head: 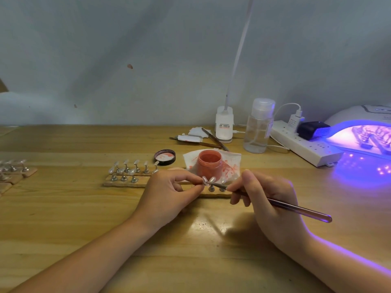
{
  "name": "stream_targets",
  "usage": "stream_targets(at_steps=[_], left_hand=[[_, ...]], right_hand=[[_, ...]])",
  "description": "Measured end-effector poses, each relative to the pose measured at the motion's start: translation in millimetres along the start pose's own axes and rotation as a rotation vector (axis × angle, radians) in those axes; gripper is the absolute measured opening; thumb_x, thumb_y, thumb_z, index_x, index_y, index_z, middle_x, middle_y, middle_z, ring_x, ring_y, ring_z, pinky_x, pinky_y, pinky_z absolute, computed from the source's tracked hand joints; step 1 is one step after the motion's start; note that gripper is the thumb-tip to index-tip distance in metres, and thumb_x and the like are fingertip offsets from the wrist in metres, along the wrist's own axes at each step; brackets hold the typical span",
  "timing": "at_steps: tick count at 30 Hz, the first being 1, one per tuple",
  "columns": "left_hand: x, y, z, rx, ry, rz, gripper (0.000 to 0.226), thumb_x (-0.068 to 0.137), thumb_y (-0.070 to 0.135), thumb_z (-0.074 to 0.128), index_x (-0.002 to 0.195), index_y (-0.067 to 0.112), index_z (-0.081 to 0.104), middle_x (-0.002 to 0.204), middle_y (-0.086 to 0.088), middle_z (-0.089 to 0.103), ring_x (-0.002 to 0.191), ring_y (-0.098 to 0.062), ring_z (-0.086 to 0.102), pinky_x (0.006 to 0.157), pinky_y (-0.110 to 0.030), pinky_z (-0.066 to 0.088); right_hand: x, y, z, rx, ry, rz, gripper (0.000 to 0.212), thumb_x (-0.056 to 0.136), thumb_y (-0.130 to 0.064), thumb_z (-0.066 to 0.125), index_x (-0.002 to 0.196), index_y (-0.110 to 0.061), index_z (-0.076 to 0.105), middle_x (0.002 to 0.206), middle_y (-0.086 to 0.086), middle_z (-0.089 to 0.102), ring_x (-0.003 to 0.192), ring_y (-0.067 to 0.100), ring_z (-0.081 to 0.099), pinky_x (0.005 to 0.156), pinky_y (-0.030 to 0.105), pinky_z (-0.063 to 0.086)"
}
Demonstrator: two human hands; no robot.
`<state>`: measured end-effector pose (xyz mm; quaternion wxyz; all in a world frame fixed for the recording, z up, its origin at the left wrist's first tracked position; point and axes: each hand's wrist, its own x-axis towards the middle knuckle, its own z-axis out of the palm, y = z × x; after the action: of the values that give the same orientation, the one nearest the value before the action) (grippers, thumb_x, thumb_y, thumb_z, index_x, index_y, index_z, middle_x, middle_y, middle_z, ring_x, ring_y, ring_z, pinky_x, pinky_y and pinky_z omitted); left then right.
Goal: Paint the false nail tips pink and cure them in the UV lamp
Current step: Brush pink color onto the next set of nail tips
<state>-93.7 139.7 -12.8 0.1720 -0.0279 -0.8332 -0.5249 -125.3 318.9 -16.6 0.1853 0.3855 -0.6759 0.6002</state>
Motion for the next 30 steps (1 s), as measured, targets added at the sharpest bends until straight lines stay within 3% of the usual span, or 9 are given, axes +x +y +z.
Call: stream_targets(at_steps=[4, 7, 14, 22, 30], left_hand=[[1.2, -0.8, -0.2, -0.006, -0.004, -0.006, 0.015, 0.075, 0.009, 0.072, 0.076, 0.024, 0.073, 0.084, 0.008, 0.069, 0.044, -0.017, 0.054, 0.041, -0.018, 0.043], [1.6, -0.5, -0.4, -0.014, -0.007, 0.012, 0.02, 0.075, 0.009, 0.073, 0.074, 0.029, 0.073, 0.081, 0.009, 0.07, 0.045, -0.022, 0.052, 0.04, -0.019, 0.043], [2.0, -0.5, -1.1, -0.012, -0.008, 0.015, 0.027, 0.075, 0.01, 0.073, 0.069, 0.037, 0.071, 0.079, 0.016, 0.07, 0.047, -0.028, 0.052, 0.041, -0.019, 0.043], [2.1, 0.2, -1.0, -0.013, -0.018, 0.005, 0.023, 0.075, 0.01, 0.072, 0.074, 0.034, 0.071, 0.071, 0.018, 0.068, 0.05, -0.026, 0.05, 0.043, -0.02, 0.042], [1.2, 2.4, -1.7, -0.014, -0.021, -0.003, 0.028, 0.076, 0.011, 0.071, 0.071, 0.038, 0.068, 0.063, 0.023, 0.066, 0.043, -0.011, 0.046, 0.043, -0.013, 0.04]], right_hand=[[-0.2, 5.2, 1.2, -0.034, 0.015, -0.016, 0.04, 0.093, -0.028, 0.041, 0.073, -0.005, 0.067, 0.059, 0.002, 0.062, 0.057, 0.003, 0.058, 0.055, 0.013, 0.043], [0.0, 6.7, 1.5, -0.097, 0.001, -0.038, 0.048, 0.095, -0.037, 0.037, 0.077, -0.004, 0.068, 0.064, 0.004, 0.065, 0.062, 0.01, 0.063, 0.057, 0.019, 0.047], [-0.1, 6.7, 2.0, -0.119, -0.024, -0.059, 0.047, 0.094, -0.036, 0.035, 0.08, -0.004, 0.068, 0.066, 0.005, 0.066, 0.065, 0.009, 0.063, 0.058, 0.019, 0.048], [0.0, 9.1, 1.4, -0.128, -0.041, -0.045, 0.041, 0.094, -0.03, 0.038, 0.081, -0.005, 0.068, 0.068, 0.004, 0.066, 0.066, 0.011, 0.064, 0.057, 0.027, 0.049], [-1.2, 10.1, 1.2, -0.095, -0.04, -0.046, 0.045, 0.095, -0.034, 0.037, 0.081, -0.005, 0.068, 0.067, 0.005, 0.066, 0.065, 0.01, 0.064, 0.058, 0.021, 0.048]])
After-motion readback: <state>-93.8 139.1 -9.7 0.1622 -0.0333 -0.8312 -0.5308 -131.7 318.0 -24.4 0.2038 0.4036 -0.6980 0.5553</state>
